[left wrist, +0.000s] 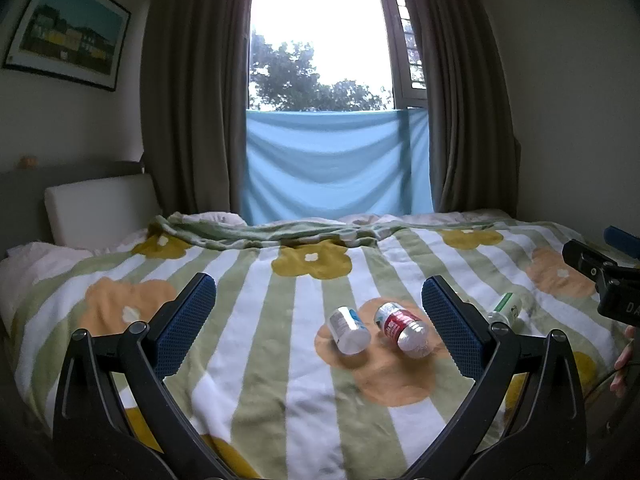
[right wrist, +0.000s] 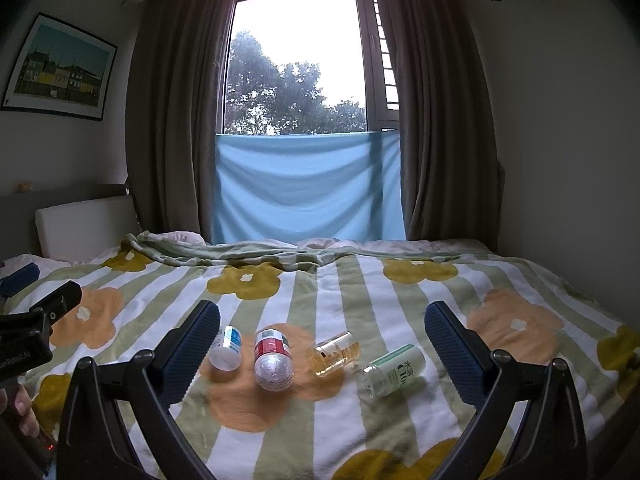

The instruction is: Flip cup upside down

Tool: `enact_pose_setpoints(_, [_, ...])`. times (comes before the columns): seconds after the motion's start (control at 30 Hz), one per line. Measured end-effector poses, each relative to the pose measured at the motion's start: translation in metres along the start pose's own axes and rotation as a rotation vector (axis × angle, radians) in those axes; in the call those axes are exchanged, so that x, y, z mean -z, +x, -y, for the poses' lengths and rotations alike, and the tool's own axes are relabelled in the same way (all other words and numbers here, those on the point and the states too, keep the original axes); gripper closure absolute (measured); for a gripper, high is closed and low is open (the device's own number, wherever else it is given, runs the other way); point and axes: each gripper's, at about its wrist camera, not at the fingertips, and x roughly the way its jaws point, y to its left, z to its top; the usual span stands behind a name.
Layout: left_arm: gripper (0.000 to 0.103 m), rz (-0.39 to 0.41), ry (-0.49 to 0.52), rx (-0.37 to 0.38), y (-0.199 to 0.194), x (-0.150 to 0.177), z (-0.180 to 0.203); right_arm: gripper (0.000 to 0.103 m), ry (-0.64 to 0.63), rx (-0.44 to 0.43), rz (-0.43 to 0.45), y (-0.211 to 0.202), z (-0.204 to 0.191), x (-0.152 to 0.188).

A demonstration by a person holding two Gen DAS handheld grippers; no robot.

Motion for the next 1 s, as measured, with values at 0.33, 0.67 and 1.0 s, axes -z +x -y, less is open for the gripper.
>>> enact_pose_setpoints(0.33, [0.0, -0.014, 0.0, 0.001, 0.004, 0.0019, 0.0002, 0.001, -0.001, -0.003, -0.001, -0.0001, -0.0023, 0.0014])
enact_pose_setpoints(0.67, [0.0, -0.017, -0.001, 0.001, 0.0047, 0.0029, -0.0004, 0.001, 0.001, -0.005, -0.002, 0.0001, -0.002, 0.0021])
enact_pose_setpoints(1.0, [0.0, -0.018, 0.0, 0.001, 0.0049, 0.0026, -0.0006, 0.001, 0.002, -0.007, -0.003, 0.0003, -0.0009, 0.0023])
